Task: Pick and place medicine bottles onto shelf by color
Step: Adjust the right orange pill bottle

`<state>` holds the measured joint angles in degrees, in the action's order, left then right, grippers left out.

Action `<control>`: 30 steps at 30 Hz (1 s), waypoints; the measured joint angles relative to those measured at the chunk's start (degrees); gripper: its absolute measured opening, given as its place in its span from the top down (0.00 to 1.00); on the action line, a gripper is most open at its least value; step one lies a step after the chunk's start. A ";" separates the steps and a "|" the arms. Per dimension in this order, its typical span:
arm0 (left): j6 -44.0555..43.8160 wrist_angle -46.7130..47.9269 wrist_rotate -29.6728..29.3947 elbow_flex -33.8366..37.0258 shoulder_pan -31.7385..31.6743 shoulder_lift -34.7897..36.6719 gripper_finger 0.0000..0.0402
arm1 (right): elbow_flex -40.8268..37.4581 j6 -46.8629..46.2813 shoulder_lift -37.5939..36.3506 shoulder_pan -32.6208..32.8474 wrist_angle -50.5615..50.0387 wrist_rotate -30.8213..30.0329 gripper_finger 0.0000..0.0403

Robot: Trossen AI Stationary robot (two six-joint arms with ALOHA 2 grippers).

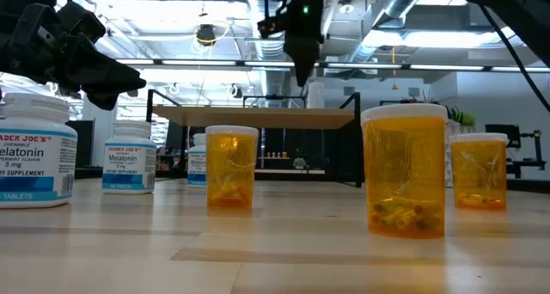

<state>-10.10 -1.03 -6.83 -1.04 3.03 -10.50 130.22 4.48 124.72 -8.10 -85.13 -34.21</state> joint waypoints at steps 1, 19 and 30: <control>-0.01 0.00 0.00 0.00 0.00 0.00 0.76 | 0.52 -0.44 -0.15 0.85 0.00 -0.01 0.74; -0.01 0.01 0.09 0.00 0.00 0.02 0.76 | -6.73 -5.37 -19.30 14.59 -4.85 16.35 0.74; -0.01 0.01 0.13 0.00 0.00 0.02 0.76 | -31.67 -20.99 -44.37 23.65 1.39 16.27 0.74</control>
<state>-10.11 -1.02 -6.70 -1.04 3.03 -10.48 98.55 -16.50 80.36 15.55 -83.74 -17.94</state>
